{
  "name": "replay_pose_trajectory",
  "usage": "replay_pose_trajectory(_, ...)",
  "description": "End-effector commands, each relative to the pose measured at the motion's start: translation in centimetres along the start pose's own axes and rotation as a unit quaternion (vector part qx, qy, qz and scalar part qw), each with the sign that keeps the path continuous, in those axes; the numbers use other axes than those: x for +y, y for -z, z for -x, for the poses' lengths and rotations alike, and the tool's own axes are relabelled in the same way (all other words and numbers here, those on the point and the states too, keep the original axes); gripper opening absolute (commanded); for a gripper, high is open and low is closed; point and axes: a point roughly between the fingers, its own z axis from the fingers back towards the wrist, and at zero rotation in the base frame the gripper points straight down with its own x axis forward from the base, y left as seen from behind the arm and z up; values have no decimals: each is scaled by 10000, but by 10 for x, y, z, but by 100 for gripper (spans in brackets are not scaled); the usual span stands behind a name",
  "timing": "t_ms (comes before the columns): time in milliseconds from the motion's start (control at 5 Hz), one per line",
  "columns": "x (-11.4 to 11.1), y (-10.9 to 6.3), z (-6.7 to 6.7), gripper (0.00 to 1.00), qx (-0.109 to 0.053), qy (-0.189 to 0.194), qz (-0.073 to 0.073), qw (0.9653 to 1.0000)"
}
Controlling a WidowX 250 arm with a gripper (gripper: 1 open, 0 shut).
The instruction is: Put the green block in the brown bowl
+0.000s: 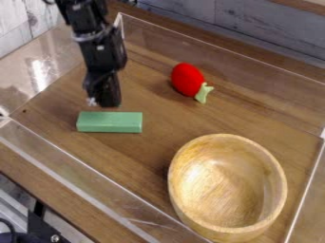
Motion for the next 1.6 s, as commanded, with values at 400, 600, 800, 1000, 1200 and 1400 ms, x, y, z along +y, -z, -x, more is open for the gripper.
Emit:
replay_pose_trajectory(400,8,-34,3,100,132,359,-354,9986)
replay_pose_trajectory(600,6,-29,8,100,128,585,-232,9979)
replay_pose_trajectory(800,0,-10,9,100,111,415,-187,9989)
replay_pose_trajectory(1000,-6,12,12,100,122,215,-139,9996)
replay_pose_trajectory(1200,-4,18,10,100,146,195,-124,9996)
replay_pose_trajectory(1400,-4,11,6,0,143,106,-149,9997)
